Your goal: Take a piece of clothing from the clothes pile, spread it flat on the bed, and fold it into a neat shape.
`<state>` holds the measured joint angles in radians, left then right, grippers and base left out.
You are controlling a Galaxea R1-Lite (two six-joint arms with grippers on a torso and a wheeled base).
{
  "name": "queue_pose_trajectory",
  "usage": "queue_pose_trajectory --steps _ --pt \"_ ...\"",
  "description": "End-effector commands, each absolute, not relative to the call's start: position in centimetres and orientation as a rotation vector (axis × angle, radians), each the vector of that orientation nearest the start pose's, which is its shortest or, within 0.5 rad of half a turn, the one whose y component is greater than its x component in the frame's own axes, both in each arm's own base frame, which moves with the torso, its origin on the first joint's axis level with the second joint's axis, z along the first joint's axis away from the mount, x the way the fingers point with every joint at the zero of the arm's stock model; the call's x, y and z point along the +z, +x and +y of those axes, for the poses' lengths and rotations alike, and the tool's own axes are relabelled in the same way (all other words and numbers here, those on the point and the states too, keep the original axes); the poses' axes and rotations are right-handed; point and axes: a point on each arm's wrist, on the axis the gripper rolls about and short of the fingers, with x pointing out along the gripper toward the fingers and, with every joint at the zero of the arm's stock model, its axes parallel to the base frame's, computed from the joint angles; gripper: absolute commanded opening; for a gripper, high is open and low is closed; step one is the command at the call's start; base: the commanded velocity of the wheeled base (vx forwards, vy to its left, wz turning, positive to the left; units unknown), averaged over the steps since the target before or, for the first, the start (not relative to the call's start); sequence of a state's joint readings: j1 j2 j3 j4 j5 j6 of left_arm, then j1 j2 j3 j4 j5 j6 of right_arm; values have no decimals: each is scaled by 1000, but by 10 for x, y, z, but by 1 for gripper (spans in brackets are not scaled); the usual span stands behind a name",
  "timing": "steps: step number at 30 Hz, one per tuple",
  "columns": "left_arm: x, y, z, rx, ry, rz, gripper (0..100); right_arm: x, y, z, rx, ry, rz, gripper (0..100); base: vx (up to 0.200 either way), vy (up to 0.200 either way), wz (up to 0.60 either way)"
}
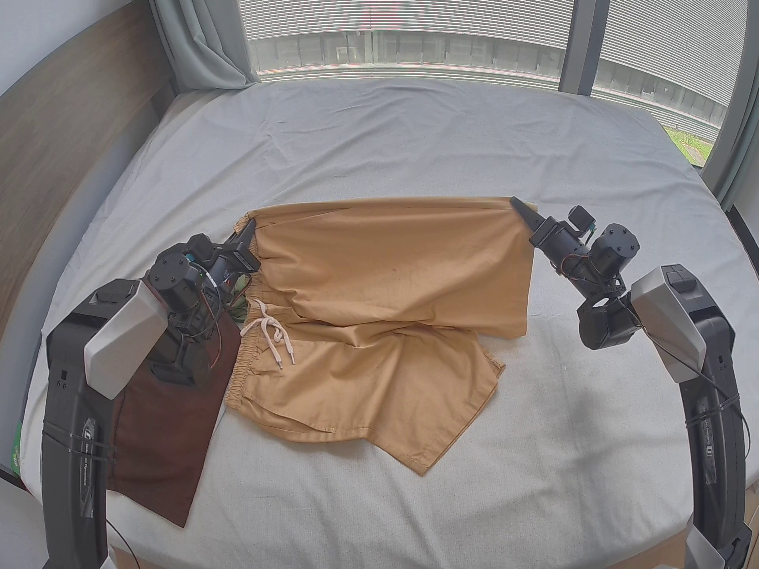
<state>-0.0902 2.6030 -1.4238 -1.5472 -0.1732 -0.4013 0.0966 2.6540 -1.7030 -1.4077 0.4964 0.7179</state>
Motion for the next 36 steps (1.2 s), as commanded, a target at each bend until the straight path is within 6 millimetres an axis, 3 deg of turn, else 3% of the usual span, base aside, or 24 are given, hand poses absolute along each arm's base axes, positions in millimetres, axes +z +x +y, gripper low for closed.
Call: queue_pose_trajectory --steps 1,2,3,4,12,17,28,30,31,33,36 --pt "58 487 -48 -333 -379 -313 0 89 518 61 720 589 -236 0 0 0 0" --pt "58 488 -48 -333 -379 -311 0 91 519 61 722 587 -243 0 0 0 0" --pt "58 488 -48 -333 -379 -311 100 92 520 61 725 585 -251 0 0 0 0" --pt "58 487 -48 -332 -378 -310 100 95 521 61 728 584 -259 100 0 0 0" --pt "58 488 -60 -344 -422 -295 100 81 529 55 704 588 -244 100 0 0 0" --pt "53 480 -67 -344 -434 -266 100 76 515 54 687 582 -202 100 0 0 0" --pt "92 440 -68 -370 -430 -229 100 100 439 70 707 588 -105 100 0 0 0" --pt "106 418 -65 -399 -425 -199 100 111 411 69 719 555 -61 100 0 0 0" --pt "107 416 -64 -402 -424 -195 100 113 409 69 723 552 -59 100 0 0 0" --pt "119 386 -59 -454 -414 -144 100 122 383 71 755 529 -24 100 0 0 0" --pt "124 366 -56 -493 -408 -110 100 127 369 74 765 525 -10 100 0 0 0"
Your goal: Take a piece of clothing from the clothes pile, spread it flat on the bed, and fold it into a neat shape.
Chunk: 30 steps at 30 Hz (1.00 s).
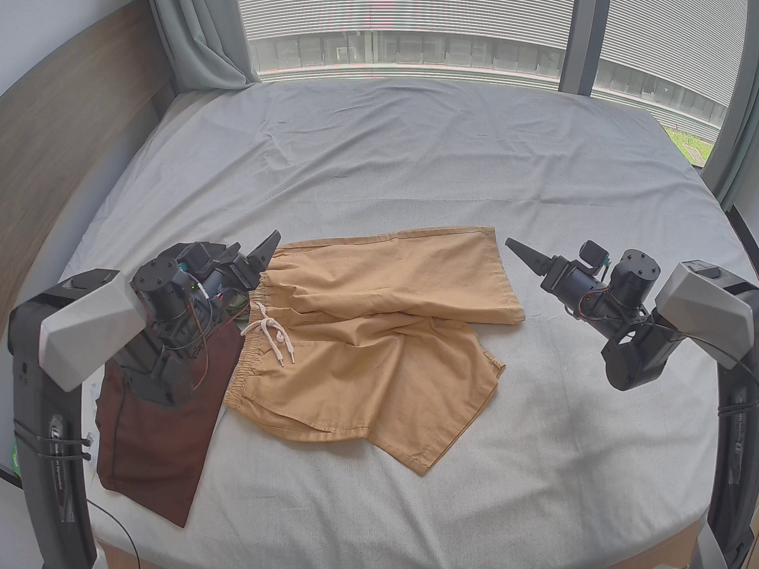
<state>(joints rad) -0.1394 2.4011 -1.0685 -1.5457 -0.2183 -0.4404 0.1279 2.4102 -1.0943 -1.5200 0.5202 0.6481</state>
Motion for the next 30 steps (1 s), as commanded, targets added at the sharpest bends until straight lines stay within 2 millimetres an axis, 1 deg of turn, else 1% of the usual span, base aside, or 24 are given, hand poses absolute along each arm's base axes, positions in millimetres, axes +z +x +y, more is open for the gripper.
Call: queue_pose_trajectory --steps 1,2,3,4,5,6,7,8,9,10,12,14,16,20,23,27,30 --pt "132 347 -51 -526 -402 -89 100 130 355 80 783 524 6 100 0 0 0" --pt "133 344 -50 -530 -401 -87 100 130 353 81 786 523 10 100 0 0 0" --pt "137 329 -45 -561 -396 -67 100 131 342 84 794 510 24 100 0 0 0" --pt "138 324 -44 -573 -393 -59 100 130 338 85 798 506 33 100 0 0 0" --pt "138 324 -44 -573 -393 -59 100 130 338 85 798 506 33 100 0 0 0" --pt "139 305 -39 -619 -386 -24 100 132 326 91 820 500 49 100 0 0 0" --pt "138 297 -38 -636 -386 -6 100 133 321 95 834 499 55 100 0 0 0" --pt "138 297 -38 -636 -386 -6 100 133 321 95 834 499 55 100 0 0 0" --pt "139 279 -30 -675 -386 25 100 132 308 102 858 502 81 100 0 0 0" --pt "139 274 -27 -685 -385 33 100 132 304 103 862 502 90 100 0 0 0" --pt "139 263 -20 -722 -383 55 100 126 289 106 877 499 134 100 0 0 0" --pt "136 255 -15 -732 -382 76 100 121 279 105 887 487 166 100 0 0 0" --pt "127 244 -3 -732 -380 120 100 114 267 99 919 474 217 100 0 0 0" --pt "122 241 6 -765 -336 130 100 111 266 99 922 474 234 100 0 0 0" --pt "114 242 8 -766 -305 145 100 110 267 100 925 477 238 100 0 0 0" --pt "109 243 8 -764 -256 140 100 101 271 101 914 479 266 100 0 0 0" --pt "105 240 7 -766 -244 149 100 99 273 99 903 482 271 100 0 0 0"
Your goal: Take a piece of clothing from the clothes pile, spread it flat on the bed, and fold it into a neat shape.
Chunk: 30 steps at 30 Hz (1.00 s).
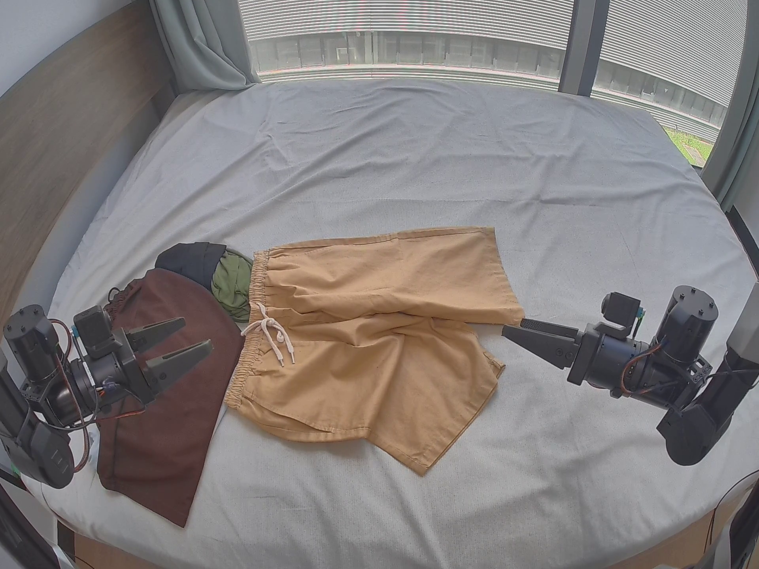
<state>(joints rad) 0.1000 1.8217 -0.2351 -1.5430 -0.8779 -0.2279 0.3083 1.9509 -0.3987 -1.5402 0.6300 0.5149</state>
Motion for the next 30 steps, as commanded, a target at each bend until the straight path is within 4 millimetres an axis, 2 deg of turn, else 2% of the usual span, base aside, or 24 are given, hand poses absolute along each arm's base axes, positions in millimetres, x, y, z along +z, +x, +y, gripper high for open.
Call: queue_pose_trajectory --steps 1,5,8,16,30 --pt "105 240 6 -770 -245 153 100 97 274 96 892 486 277 100 0 0 0" --pt "99 242 6 -769 -260 178 100 88 280 90 862 495 300 100 0 0 0" --pt "86 248 6 -756 -270 216 100 80 284 90 848 500 323 100 0 0 0" --pt "65 258 7 -704 -210 250 100 70 289 86 823 507 349 100 0 0 0" --pt "61 262 3 -680 -211 260 100 49 293 88 808 524 420 100 0 0 0"
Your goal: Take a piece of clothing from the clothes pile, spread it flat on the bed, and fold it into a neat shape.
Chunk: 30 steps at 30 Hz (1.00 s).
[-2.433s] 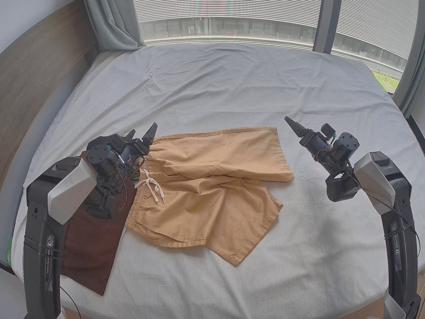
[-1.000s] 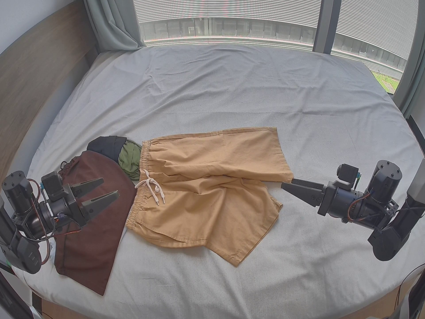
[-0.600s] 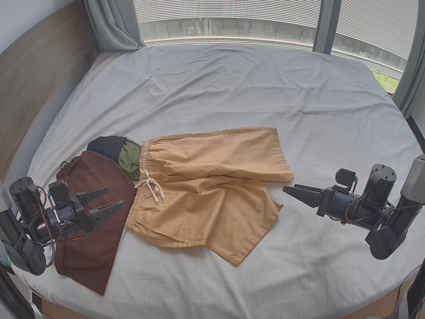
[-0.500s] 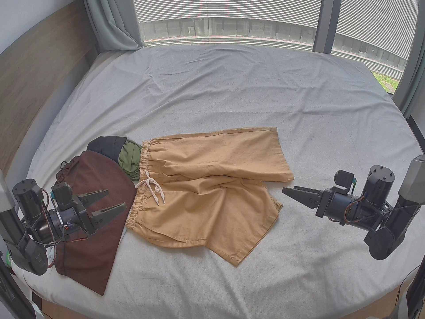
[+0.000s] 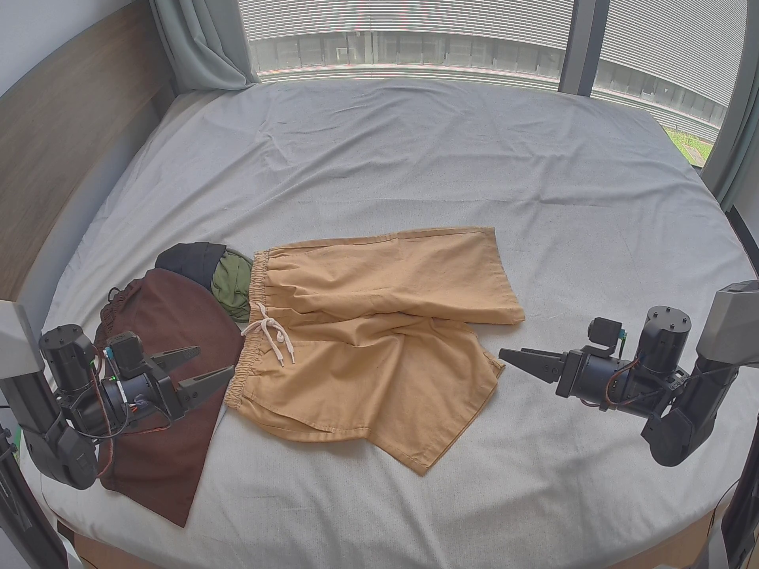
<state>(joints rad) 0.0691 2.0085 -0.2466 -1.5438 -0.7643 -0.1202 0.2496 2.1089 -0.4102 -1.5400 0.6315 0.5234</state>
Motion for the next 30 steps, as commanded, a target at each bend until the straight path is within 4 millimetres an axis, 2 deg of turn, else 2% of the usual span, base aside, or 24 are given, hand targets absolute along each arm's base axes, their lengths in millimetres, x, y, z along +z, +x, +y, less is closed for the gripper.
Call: queue_pose_trajectory --steps 1,12,15,21,26,30 --pt "60 262 2 -681 -212 266 100 46 293 89 804 528 431 100 0 0 0" --pt "61 263 1 -688 -207 261 100 15 300 90 742 542 510 100 0 0 0" --pt "61 262 1 -688 -206 260 100 -1 306 91 723 569 551 100 0 0 0" --pt "61 263 1 -688 -207 259 100 -11 310 92 704 616 591 100 0 0 0" --pt "63 264 1 -688 -206 251 100 -28 315 93 685 635 628 100 0 0 0" --pt "62 264 1 -687 -206 252 100 -33 318 94 661 650 632 100 0 0 0"
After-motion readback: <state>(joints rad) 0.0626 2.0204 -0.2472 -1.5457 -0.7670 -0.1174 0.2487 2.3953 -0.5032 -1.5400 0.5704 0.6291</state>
